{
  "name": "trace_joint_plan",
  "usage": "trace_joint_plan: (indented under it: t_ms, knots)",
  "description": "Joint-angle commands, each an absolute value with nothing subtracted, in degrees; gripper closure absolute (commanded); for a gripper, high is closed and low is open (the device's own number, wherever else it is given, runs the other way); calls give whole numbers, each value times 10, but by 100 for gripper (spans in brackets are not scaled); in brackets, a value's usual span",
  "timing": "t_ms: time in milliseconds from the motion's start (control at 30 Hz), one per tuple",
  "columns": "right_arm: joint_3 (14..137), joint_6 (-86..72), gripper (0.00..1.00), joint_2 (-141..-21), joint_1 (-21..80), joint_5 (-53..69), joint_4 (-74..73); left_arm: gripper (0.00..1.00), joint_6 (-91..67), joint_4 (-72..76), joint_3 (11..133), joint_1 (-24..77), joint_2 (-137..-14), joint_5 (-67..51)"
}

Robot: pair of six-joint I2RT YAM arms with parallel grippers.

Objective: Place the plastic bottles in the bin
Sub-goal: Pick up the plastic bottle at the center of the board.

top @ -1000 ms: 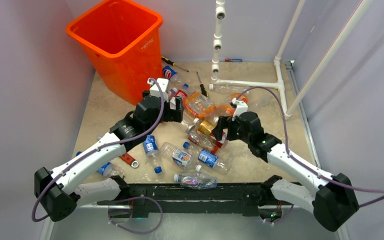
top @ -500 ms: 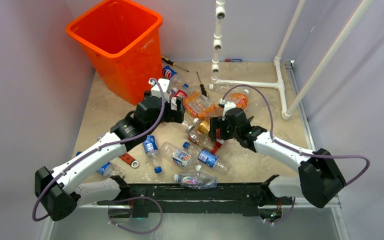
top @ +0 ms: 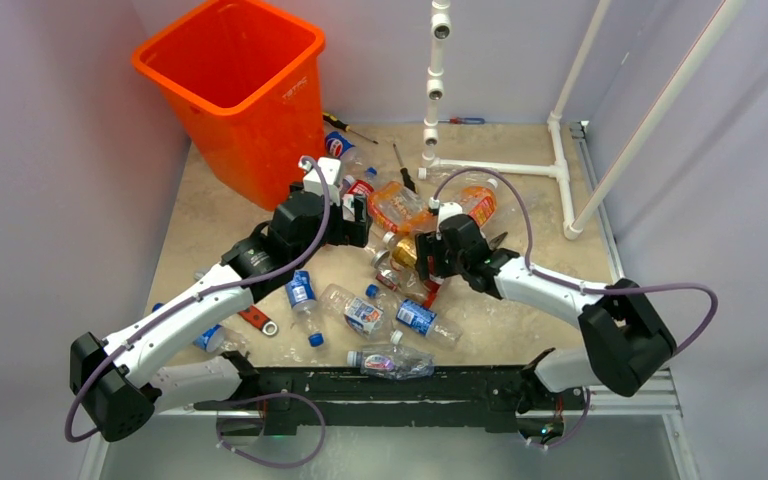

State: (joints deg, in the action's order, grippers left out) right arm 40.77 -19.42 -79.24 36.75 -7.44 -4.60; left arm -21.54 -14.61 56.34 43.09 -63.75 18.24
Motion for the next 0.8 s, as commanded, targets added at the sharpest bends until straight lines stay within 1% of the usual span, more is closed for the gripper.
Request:
trace_joint_plan:
  t_ms: [0,100,233,467,533,767]
  knots:
    - [421,-180,24,-812,373,-97,-37,1,-225,-129,564,427,-635,173]
    - [423,-177,26,-827,375,-88,-37,1,-224,-129,564,427,-636,171]
    - [429,-178,19,-843,378,-85,-37,1,-224,-129,563,428,-637,171]
    - [434,-181,12,-837,379,-81,-45,1,-224,-130,564,427,-638,170]
    - [435,-180,14,-839,380,-84,-47,1,-224,-129,565,428,-638,169]
    - [432,-178,31,-851,379,-80,-41,1,-225,-130,565,427,-639,168]
